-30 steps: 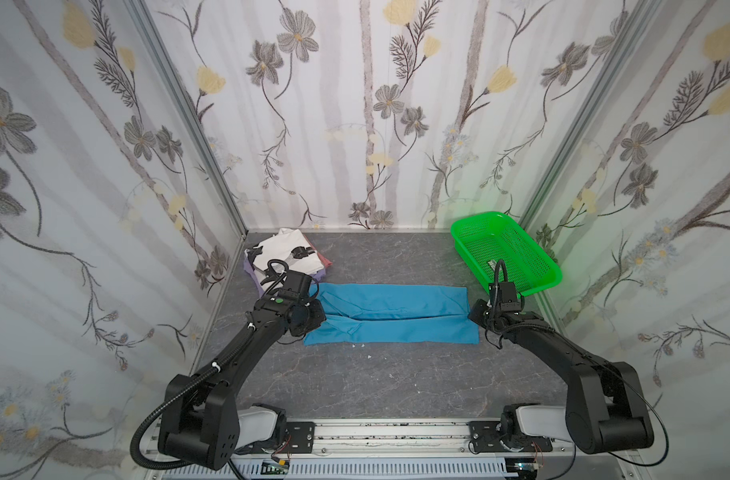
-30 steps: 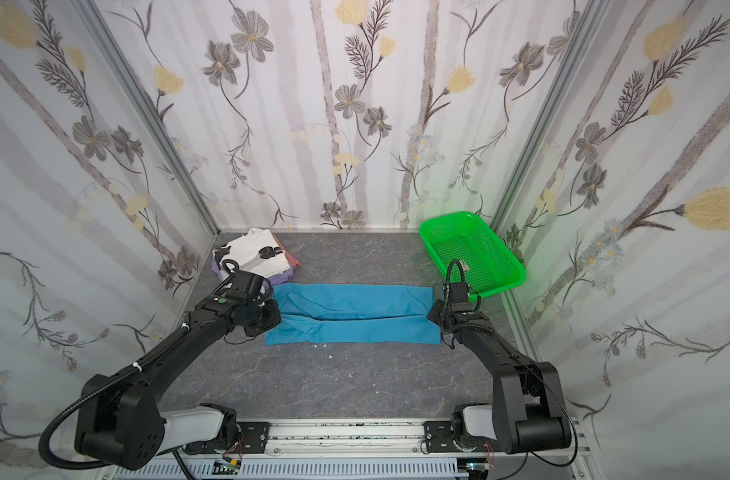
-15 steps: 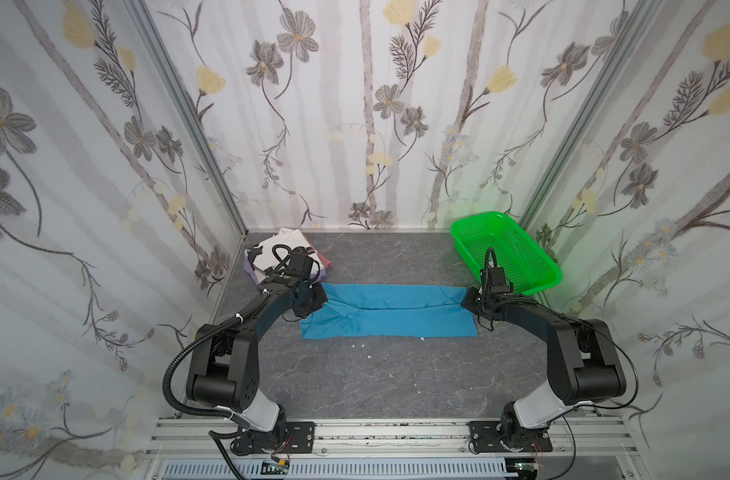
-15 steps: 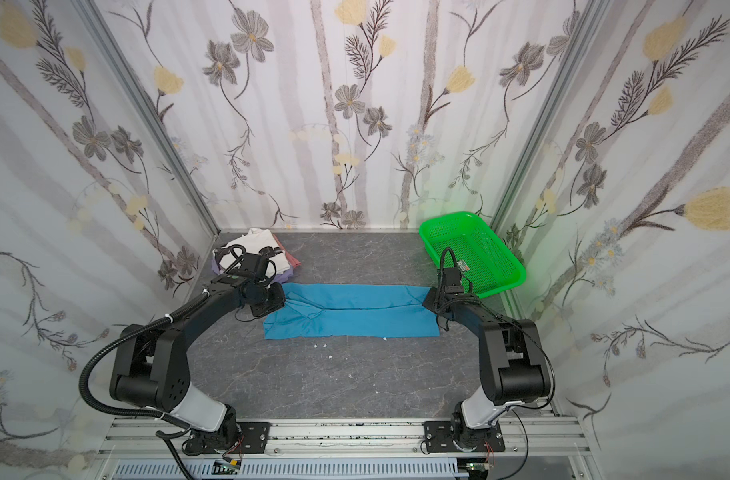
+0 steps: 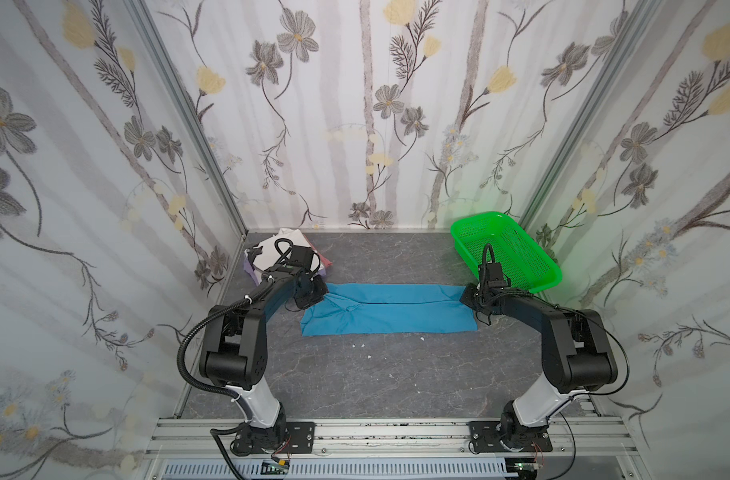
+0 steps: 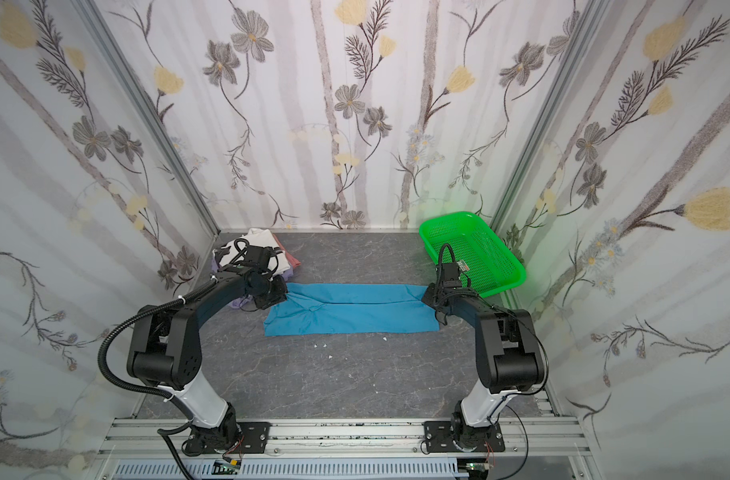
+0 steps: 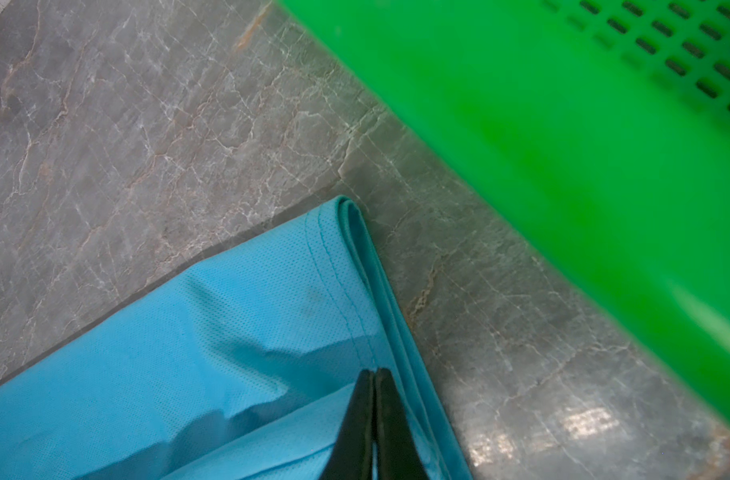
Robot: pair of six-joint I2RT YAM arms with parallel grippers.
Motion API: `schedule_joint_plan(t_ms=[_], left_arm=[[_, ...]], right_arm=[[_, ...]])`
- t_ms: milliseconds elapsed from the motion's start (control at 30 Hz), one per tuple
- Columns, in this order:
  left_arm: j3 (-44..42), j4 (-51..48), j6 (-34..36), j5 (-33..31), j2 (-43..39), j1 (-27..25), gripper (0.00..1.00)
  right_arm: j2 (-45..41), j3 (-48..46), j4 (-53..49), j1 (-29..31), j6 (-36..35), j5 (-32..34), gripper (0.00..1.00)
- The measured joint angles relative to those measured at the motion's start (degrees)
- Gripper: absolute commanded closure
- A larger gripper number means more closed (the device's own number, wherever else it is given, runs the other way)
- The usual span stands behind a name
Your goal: Fold and stack the t-shirts
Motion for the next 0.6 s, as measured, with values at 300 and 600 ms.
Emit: schedule_joint_plan(t_ms=[300, 600], left_arm=[[2.89, -0.57, 0.72, 1.31, -3.32, 0.96, 0.06], [-6.14, 0.68, 0.33, 3.21, -10.34, 1.84, 0.04]], right_arm=[[-8.5, -0.07, -0.87, 1.29, -2.99, 0.59, 0.0], [-4.59, 1.25, -2.01, 6.03, -7.61, -6.84, 0.0]])
